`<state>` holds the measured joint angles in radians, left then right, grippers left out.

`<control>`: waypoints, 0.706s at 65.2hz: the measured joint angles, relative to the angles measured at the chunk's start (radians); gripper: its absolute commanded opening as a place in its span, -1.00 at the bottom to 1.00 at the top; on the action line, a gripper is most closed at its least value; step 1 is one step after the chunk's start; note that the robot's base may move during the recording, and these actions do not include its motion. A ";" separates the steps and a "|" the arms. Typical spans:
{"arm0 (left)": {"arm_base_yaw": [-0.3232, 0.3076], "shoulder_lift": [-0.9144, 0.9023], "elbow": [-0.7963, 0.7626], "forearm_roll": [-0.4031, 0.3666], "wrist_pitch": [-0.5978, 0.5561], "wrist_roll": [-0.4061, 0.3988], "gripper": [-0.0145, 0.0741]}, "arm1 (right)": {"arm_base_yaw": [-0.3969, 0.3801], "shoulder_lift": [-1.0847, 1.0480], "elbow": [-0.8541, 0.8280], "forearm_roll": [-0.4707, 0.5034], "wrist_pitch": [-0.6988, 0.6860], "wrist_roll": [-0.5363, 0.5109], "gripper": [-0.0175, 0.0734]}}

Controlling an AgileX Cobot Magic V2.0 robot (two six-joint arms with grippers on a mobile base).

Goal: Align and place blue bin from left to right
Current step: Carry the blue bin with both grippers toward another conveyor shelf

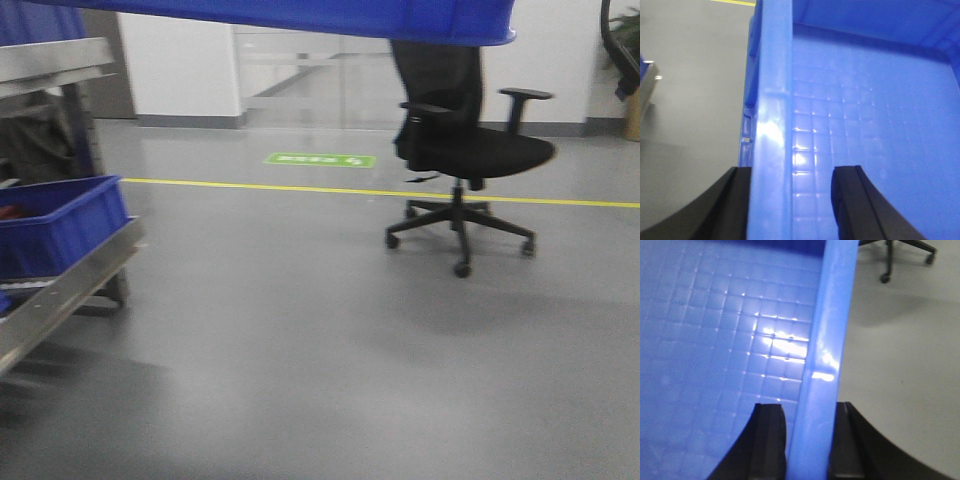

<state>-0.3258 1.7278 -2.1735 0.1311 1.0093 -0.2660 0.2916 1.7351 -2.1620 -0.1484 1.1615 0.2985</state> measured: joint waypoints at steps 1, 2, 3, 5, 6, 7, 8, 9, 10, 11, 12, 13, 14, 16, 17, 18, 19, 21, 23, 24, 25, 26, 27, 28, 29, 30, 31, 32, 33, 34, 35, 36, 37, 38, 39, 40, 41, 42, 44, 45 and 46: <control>0.000 0.000 0.000 0.000 0.000 0.000 -0.92 | 0.000 0.000 0.000 0.000 0.000 0.000 -0.95; 0.000 0.000 0.000 0.000 0.000 0.000 -0.92 | 0.000 0.000 0.000 0.000 0.000 0.000 -0.95; 0.000 0.000 0.000 0.000 0.000 0.000 -0.92 | 0.000 0.000 0.000 0.000 0.000 0.000 -0.95; 0.000 0.000 0.000 0.000 0.000 0.000 -0.92 | 0.000 0.000 0.000 0.000 0.000 0.000 -0.95; 0.000 0.000 0.000 0.000 0.000 0.000 -0.92 | 0.000 0.000 0.000 0.000 0.000 0.000 -0.95; 0.000 0.000 0.000 0.000 0.000 0.000 -0.92 | 0.000 0.000 0.000 0.000 -0.002 0.000 -0.95; 0.000 0.000 0.000 0.000 0.000 0.000 -0.92 | 0.000 0.000 0.000 0.000 -0.002 0.000 -0.95; 0.000 0.000 0.000 0.000 0.000 0.000 -0.92 | 0.000 0.000 0.000 0.000 -0.002 0.000 -0.95; 0.000 0.000 0.000 0.000 0.000 0.000 -0.92 | 0.000 0.000 0.000 0.000 -0.002 0.000 -0.95; 0.000 0.000 0.000 0.000 0.000 0.000 -0.92 | 0.000 0.000 0.000 0.000 -0.002 0.000 -0.95; 0.000 0.000 0.000 0.002 0.000 0.000 -0.92 | 0.000 0.000 0.000 0.000 -0.002 0.000 -0.95; 0.000 0.000 0.000 0.002 0.000 0.000 -0.92 | 0.000 0.000 0.000 0.000 -0.002 0.000 -0.95; 0.000 0.000 0.000 0.002 0.000 0.000 -0.92 | 0.000 0.000 0.000 0.000 -0.002 0.000 -0.95; 0.000 0.000 0.000 0.002 0.000 0.000 -0.92 | 0.000 0.000 0.000 0.000 -0.002 0.000 -0.95; 0.000 0.000 0.000 0.002 0.000 0.000 -0.92 | 0.000 0.000 0.000 0.002 -0.002 0.000 -0.95; 0.000 0.000 0.000 0.002 0.000 0.000 -0.92 | 0.000 0.000 0.000 0.002 -0.002 0.000 -0.95; 0.000 0.000 0.000 0.002 0.000 0.000 -0.92 | 0.000 0.000 0.000 0.002 -0.002 0.000 -0.95; 0.000 0.000 0.000 0.002 0.000 0.000 -0.92 | 0.000 0.000 0.000 0.002 -0.002 0.000 -0.95; 0.000 0.000 0.000 0.002 0.000 0.000 -0.92 | 0.000 0.000 0.000 0.002 -0.002 0.000 -0.95; 0.000 0.000 0.000 0.002 0.000 0.000 -0.92 | 0.000 0.000 0.000 0.002 -0.002 0.000 -0.95; 0.000 0.000 0.000 0.002 0.000 0.000 -0.92 | 0.000 0.000 0.000 0.002 -0.002 0.000 -0.95; 0.000 0.000 0.000 0.002 0.000 0.000 -0.92 | 0.000 0.000 0.000 0.002 -0.002 0.000 -0.95; 0.000 0.000 0.000 0.002 0.000 0.000 -0.92 | 0.000 0.000 0.000 0.002 -0.002 0.000 -0.95; 0.000 0.000 0.000 0.002 0.000 0.000 -0.92 | 0.000 0.000 0.000 0.002 -0.002 0.000 -0.95; 0.000 0.000 0.000 0.002 0.000 0.000 -0.92 | 0.000 0.000 0.000 0.002 -0.002 0.000 -0.95; 0.000 0.000 0.000 0.002 0.000 0.000 -0.92 | 0.000 0.000 0.000 0.002 -0.002 0.000 -0.95; 0.000 0.000 0.000 0.002 0.000 0.000 -0.92 | 0.000 0.000 0.000 0.002 -0.002 0.000 -0.95; 0.000 0.000 0.000 0.002 0.000 0.000 -0.92 | 0.000 0.000 0.000 0.002 -0.002 0.000 -0.95; 0.000 0.000 0.000 0.002 0.002 0.000 -0.92 | 0.000 0.000 0.000 0.002 -0.002 0.000 -0.95; 0.000 0.000 0.000 0.002 0.002 0.000 -0.92 | 0.000 0.000 0.000 0.002 -0.002 0.000 -0.95; 0.000 0.000 0.000 0.002 0.002 0.000 -0.92 | 0.000 0.000 0.000 0.002 -0.002 0.000 -0.95; 0.000 0.000 0.000 0.002 0.002 0.000 -0.92 | 0.000 0.000 0.000 0.002 -0.002 0.000 -0.95; 0.000 0.000 0.000 0.002 0.002 0.000 -0.92 | 0.000 0.000 0.000 0.002 -0.002 0.000 -0.95; 0.000 0.000 0.000 0.002 0.002 0.000 -0.92 | 0.000 0.000 0.000 0.002 -0.002 0.000 -0.95; 0.000 0.000 0.000 0.002 0.002 0.000 -0.92 | 0.000 0.000 0.000 0.002 -0.002 0.000 -0.95; 0.000 0.000 0.000 0.002 0.002 0.000 -0.92 | 0.000 0.000 0.000 0.002 -0.002 0.000 -0.95; 0.000 0.000 0.000 0.002 0.002 0.000 -0.92 | 0.000 0.000 0.000 0.002 -0.002 0.000 -0.95; 0.000 0.000 0.000 0.002 0.002 0.000 -0.92 | 0.000 0.000 0.000 0.002 -0.002 0.000 -0.95; 0.000 0.000 0.000 0.002 0.002 0.000 -0.92 | 0.000 0.000 0.000 0.002 -0.002 0.000 -0.95; 0.000 0.000 0.000 0.002 0.002 0.000 -0.92 | 0.000 0.000 0.000 0.002 -0.002 0.000 -0.95; 0.000 0.000 0.000 0.002 0.002 0.000 -0.92 | 0.000 0.000 0.000 0.002 -0.002 0.000 -0.95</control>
<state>-0.3258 1.7278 -2.1735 0.1329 1.0112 -0.2660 0.2916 1.7351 -2.1620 -0.1466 1.1595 0.2985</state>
